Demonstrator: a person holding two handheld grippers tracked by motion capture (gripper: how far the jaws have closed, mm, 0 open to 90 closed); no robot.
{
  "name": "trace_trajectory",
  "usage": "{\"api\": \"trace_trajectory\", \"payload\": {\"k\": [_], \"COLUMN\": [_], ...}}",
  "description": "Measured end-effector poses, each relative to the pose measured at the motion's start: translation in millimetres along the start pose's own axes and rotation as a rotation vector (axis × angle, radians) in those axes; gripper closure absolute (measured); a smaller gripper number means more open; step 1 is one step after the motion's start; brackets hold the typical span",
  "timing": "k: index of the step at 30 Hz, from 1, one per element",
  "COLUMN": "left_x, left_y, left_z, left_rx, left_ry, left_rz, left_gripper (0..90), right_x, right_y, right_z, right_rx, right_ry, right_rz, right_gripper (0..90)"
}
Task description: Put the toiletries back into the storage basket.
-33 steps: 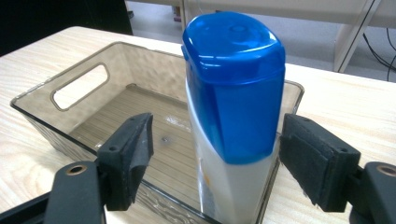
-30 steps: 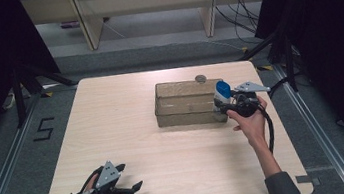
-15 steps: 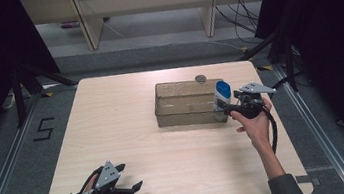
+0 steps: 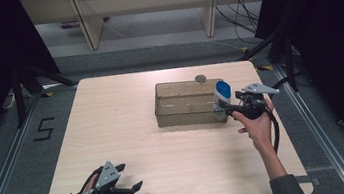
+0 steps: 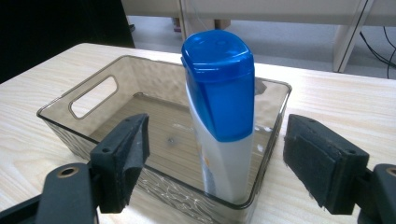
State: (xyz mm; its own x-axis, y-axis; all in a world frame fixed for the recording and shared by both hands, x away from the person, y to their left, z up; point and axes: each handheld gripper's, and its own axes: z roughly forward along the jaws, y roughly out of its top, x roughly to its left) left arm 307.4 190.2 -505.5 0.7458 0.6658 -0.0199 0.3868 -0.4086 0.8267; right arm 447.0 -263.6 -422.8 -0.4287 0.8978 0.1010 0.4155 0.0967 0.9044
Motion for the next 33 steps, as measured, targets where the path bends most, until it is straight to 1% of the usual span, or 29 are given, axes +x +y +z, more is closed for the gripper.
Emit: {"api": "trace_trajectory", "payload": {"k": [2,3,4,5,6,7,8,10,11,12,13,14,15,16,17,18,20,22,24,26,27,28,29,30,32,33], "left_x": [-0.5,0.3,0.1,0.0,0.0,0.4,-0.9,-1.2,-0.9,-0.9,0.0,-0.9,-0.9,-0.5,-0.9,-1.0,-0.8,-1.5,-1.3,-1.6,-1.6,-1.0,-0.8,-0.5,-0.6,-0.4], "left_y": [0.1,0.1,0.1,0.2,0.4,0.3,0.3,0.2,0.2,0.3,0.5,0.3,0.3,0.4,0.6,0.5,0.3,0.2,0.3,0.3,0.4,0.5,0.4,0.5,0.5,0.4], "left_z": [0.3,-0.1,-0.1,-0.5,-0.8,-0.2,0.2,0.1,0.2,0.1,-0.8,-0.1,0.0,-0.1,-0.5,-0.4,0.0,0.2,-0.1,-0.3,-0.5,-1.2,-1.1,-1.4,-1.4,-1.0], "left_rx": [-0.008,0.0,-0.002,-0.001,0.001,-0.004,-0.015,-0.014,-0.015,-0.016,-0.005,-0.016,-0.017,-0.015,-0.013,-0.015,-0.017,-0.021,-0.016,-0.016,-0.014,-0.005,-0.005,-0.001,0.0,-0.003], "left_ry": [-0.002,0.001,0.0,0.003,0.006,-0.002,-0.005,-0.004,-0.006,-0.005,-0.004,-0.004,-0.004,-0.007,0.004,0.003,-0.004,0.003,-0.004,0.005,0.005,0.005,0.003,0.005,0.007,-0.002], "left_rz": [-0.009,0.001,-0.001,0.0,0.0,-0.002,-0.013,-0.014,-0.014,-0.014,0.001,-0.011,-0.013,-0.013,-0.012,-0.013,-0.013,-0.02,-0.019,-0.02,-0.02,-0.008,-0.006,-0.002,-0.003,-0.004], "left_gripper": [15.2,15.2,15.2,15.2,15.2,15.2,15.2,15.2,15.2,15.2,15.2,15.2,15.2,15.2,15.2,15.2,15.2,15.2,15.2,15.2,15.2,15.2,15.2,15.2,15.2,15.2], "right_x": [3.6,3.9,2.4,2.7,4.7,5.5,5.0,4.2,6.9,5.3,8.0,6.9,7.0,10.0,8.8,7.8,9.5,10.1,12.4,13.0,12.9,16.0,14.9,15.3,17.6,18.9], "right_y": [0.1,-0.3,-0.9,-1.4,-2.6,-2.5,-2.8,-3.6,-3.8,-4.1,-4.8,-5.3,-5.4,-5.8,-6.1,-7.1,-7.6,-7.6,-8.2,-8.4,-8.7,-9.0,-9.0,-9.2,-10.1,-11.0], "right_z": [-1.7,-1.8,-1.7,-2.4,-2.5,-3.7,-4.4,-5.4,-7.3,-7.5,-8.8,-8.4,-9.9,-11.3,-11.5,-10.7,-11.4,-12.5,-14.8,-15.7,-16.9,-18.2,-18.7,-19.2,-20.4,-20.0], "right_rx": [0.016,0.014,0.01,0.009,0.006,0.016,0.01,0.006,0.015,0.004,0.015,0.007,0.013,0.032,0.033,0.01,0.012,0.018,0.016,0.009,0.004,0.017,0.013,0.009,0.012,0.011], "right_ry": [0.003,0.011,0.011,0.008,0.011,0.013,0.008,0.016,0.012,0.012,0.018,0.022,0.009,0.009,0.014,0.013,0.026,0.027,0.023,0.028,0.018,0.025,0.025,0.023,0.03,0.035], "right_rz": [0.042,0.045,0.017,0.006,0.021,0.035,0.018,0.012,0.036,0.011,0.044,0.027,0.014,0.048,0.034,0.007,0.025,0.014,0.033,0.022,0.0,0.039,0.013,0.005,0.007,0.017], "right_gripper": [23.6,23.6,23.6,23.6,23.6,23.6,23.6,23.5,23.5,23.5,23.5,23.5,23.5,23.6,23.6,23.7,23.6,23.6,23.6,23.6,23.5,23.4,23.3,23.2,22.8,22.8]}}
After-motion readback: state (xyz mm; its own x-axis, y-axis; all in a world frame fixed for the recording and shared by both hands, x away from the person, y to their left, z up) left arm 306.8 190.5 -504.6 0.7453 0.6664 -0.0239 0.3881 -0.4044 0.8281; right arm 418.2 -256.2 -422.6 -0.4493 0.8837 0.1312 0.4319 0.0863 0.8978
